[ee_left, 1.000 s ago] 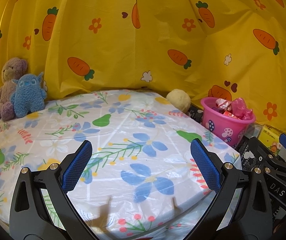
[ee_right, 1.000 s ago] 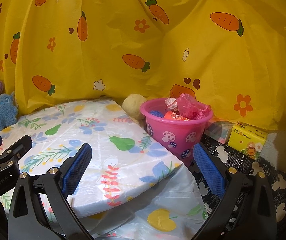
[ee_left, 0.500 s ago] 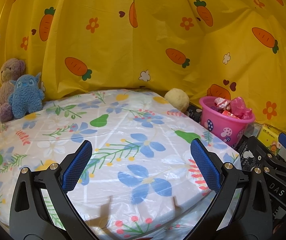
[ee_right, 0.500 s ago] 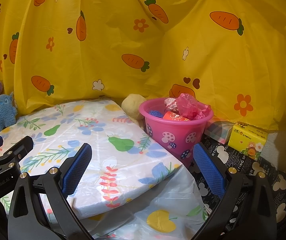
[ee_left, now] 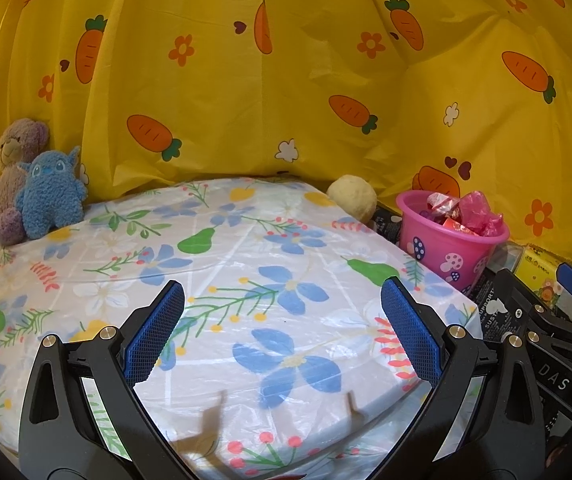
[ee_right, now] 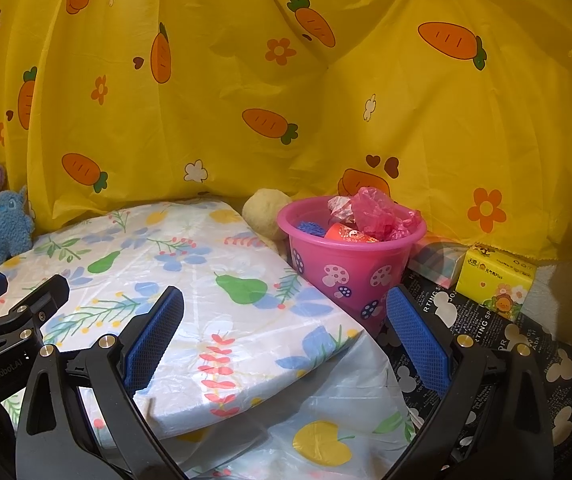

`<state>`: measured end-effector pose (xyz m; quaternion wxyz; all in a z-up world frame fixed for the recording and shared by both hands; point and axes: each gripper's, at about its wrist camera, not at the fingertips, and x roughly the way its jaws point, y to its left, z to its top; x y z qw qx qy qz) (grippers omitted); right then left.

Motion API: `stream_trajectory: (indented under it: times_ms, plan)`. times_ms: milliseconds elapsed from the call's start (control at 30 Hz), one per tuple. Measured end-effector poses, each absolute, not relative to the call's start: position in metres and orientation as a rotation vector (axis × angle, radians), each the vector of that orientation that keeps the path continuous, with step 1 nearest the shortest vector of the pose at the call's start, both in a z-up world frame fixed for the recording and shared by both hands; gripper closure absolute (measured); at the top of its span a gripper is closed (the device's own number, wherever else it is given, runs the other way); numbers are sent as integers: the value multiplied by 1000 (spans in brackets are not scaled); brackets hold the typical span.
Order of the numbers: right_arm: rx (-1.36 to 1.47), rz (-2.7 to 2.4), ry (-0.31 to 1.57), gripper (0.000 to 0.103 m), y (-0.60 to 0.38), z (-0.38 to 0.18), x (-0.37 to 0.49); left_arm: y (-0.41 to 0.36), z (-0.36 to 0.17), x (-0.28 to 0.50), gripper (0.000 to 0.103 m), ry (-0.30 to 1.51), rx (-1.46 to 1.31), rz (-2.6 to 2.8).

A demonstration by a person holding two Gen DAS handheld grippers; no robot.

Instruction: Collect trash

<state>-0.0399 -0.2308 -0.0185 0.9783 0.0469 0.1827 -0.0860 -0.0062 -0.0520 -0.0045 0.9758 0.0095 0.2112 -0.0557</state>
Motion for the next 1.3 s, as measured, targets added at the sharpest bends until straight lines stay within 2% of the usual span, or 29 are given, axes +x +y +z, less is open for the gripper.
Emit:
stream_trajectory:
  times_ms: [1033, 1300]
  plan:
    - [101, -172, 376, 6, -234, -23, -36, -57, -14, 0, 6, 449, 42, -139]
    - [101, -173, 380, 6, -232, -24, -35, -58, -16, 0, 10, 457, 52, -137]
